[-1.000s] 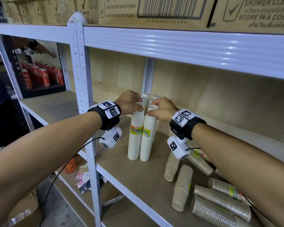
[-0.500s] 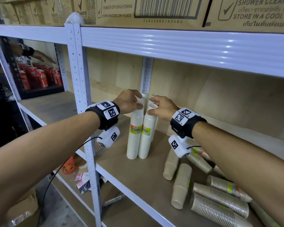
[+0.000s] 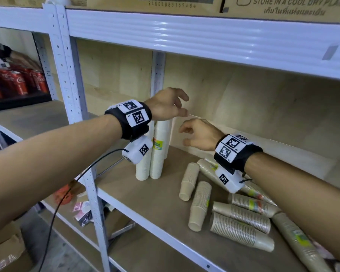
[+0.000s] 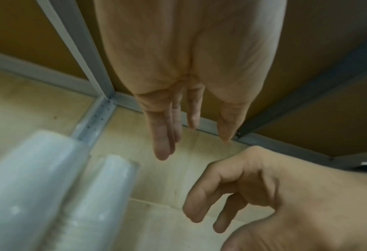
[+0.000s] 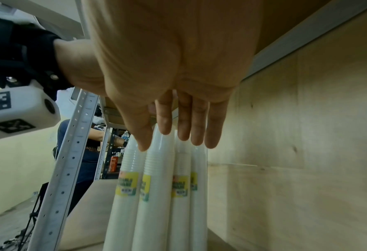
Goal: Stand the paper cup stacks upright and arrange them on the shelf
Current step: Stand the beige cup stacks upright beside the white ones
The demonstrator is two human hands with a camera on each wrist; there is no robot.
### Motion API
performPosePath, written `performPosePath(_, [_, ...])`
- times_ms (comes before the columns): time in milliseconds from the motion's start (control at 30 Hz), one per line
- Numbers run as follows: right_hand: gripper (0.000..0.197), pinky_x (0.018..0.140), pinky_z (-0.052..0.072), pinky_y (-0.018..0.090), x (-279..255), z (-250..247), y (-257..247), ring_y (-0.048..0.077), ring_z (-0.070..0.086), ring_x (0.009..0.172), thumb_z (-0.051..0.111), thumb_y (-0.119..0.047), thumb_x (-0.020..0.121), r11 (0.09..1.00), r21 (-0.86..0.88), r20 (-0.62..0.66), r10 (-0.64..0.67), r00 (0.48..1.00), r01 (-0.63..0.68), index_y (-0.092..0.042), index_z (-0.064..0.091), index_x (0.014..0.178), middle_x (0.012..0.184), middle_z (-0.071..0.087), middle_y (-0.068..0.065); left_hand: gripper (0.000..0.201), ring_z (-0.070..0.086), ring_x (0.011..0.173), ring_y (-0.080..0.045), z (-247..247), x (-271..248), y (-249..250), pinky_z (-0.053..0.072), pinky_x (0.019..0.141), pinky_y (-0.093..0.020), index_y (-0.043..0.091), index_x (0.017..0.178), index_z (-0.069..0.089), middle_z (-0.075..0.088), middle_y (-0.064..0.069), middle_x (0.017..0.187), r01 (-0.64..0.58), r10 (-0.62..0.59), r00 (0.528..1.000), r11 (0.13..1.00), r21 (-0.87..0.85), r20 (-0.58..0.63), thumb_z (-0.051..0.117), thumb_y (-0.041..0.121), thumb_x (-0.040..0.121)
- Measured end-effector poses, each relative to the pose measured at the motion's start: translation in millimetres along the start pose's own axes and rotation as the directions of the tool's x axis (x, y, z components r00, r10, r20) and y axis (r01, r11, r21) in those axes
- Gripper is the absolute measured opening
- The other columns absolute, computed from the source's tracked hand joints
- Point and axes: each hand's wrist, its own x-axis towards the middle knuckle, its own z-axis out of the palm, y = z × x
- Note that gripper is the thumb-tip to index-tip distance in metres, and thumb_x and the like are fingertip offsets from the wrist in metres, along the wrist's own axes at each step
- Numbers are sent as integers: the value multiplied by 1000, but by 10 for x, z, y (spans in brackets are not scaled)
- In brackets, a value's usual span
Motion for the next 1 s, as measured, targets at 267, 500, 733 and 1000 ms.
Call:
performPosePath(267, [56,97,48,37,-627,423,390,18,58,111,81,-36,70,986,-62,231,164,959,-154,-24,65,123,125,61,-2,54,63,101,-17,1077,-139,-327,49,87,-27,24,129,54,64,1,110,97,-96,958,995,11,269,74,37,81])
performPosePath(500, [60,101,44,37,-1023,815,512,16,52,118,80,-37,69,980,-40,360,197,912,-196,-32,62,125,128,55,-7,38,59,100,-19,1601,-410,-646,40,72,-16,17,120,58,64,-2,114,132,-197,904,973,191,379,69,32,87])
performPosePath(733, [60,101,44,32,-1128,1121,545,13,52,113,75,-26,65,989,-78,408,150,900,-129,-30,62,123,118,49,-5,76,58,118,-22,1951,-576,-871,44,81,-25,19,142,46,59,-4,133,269,-307,886,951,153,348,74,40,75])
performPosePath(1000, [62,97,45,40,-1188,1242,563,16,46,120,75,-31,65,991,-109,408,114,906,-76,-33,59,125,126,47,-8,83,58,116,-21,2127,-660,-848,47,88,-27,21,145,41,61,-3,126,294,-336,891,940,175,307,77,39,73])
